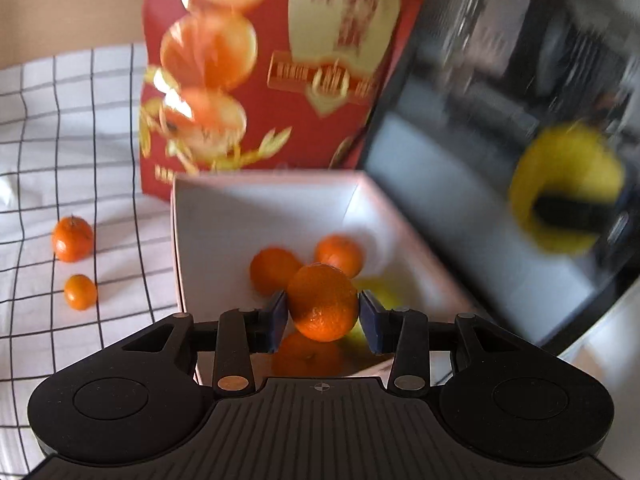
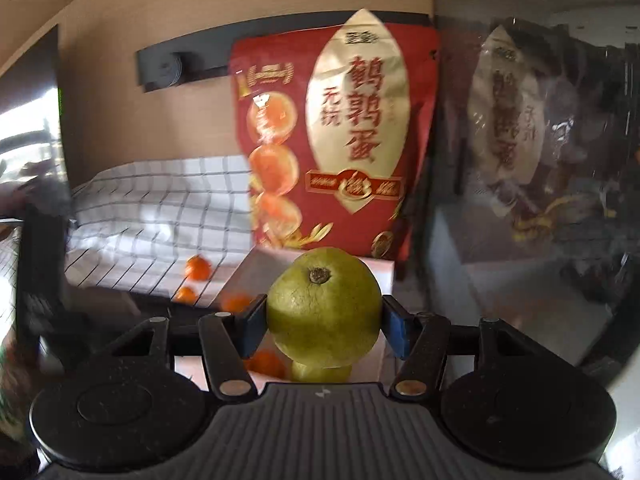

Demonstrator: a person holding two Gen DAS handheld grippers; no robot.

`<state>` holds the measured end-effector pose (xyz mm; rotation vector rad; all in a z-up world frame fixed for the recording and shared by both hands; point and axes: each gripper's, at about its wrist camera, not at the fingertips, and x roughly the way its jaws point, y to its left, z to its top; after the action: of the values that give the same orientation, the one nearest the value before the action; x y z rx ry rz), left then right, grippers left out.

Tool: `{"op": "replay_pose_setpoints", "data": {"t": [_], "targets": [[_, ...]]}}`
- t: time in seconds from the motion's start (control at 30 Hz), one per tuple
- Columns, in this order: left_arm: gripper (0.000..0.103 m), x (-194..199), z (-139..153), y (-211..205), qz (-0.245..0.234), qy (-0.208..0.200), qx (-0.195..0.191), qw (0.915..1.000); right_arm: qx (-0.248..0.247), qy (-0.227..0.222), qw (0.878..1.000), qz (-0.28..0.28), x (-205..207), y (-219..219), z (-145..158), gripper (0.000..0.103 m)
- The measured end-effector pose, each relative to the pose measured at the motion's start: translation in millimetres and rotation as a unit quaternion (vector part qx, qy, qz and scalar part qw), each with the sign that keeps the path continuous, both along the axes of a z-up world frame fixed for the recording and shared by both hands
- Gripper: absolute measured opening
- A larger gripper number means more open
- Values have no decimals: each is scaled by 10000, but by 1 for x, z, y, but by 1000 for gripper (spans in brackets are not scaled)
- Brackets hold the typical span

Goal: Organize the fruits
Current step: 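Carry the tangerine and pear over the box and open both tools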

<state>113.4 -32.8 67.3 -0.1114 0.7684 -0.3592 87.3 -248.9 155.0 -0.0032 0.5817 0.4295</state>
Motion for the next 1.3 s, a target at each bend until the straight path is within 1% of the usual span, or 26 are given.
{"op": "replay_pose_setpoints", "data": {"t": [0.07,0.13,0.27,0.4,0.53,0.63,0.77,0.87,1.0,1.1,1.13,1.2,1.27,1.3], "targets": [[43,2,-9,1,94,-3,122,9999,-45,6,10000,-84,13,2,0,59],[43,-1,-12,6,85,-154,98,9998,-93,34,9999,-131,22,4,-2,59],[43,-12,-1,23,205,-562,-377,9975,-138,173,9994,-258,41,10,-13,59],[43,-30,19,49,426,-1072,-796,9901,-31,457,9984,-334,59,13,-20,59],[43,-43,28,79,707,-1298,-1059,9833,-22,595,9977,-310,74,25,-24,59],[43,-44,22,99,950,-1281,-1214,9797,-84,709,9968,-353,89,39,-29,59],[43,-39,6,122,1201,-1063,-1379,9774,-287,796,9950,-532,119,65,-46,59],[43,-38,-6,137,1355,-957,-1418,9759,-331,1048,9918,-645,143,81,-63,59],[43,-40,-16,159,1625,-892,-1466,9717,-300,1449,9861,-761,168,94,-86,59],[43,-41,-20,174,1841,-900,-1470,9677,-490,1589,9827,-809,177,104,-101,60],[43,-41,-21,178,1906,-908,-1474,9663,-520,1532,9836,-802,176,105,-104,60],[43,-42,-25,186,2037,-899,-1489,9635,-613,1511,9837,-764,173,110,-107,60],[43,-43,-28,193,2148,-872,-1509,9610,-585,1509,9844,-696,170,110,-105,61],[43,-43,-29,195,2201,-868,-1514,9597,-559,1487,9850,-673,168,110,-102,63]]}}
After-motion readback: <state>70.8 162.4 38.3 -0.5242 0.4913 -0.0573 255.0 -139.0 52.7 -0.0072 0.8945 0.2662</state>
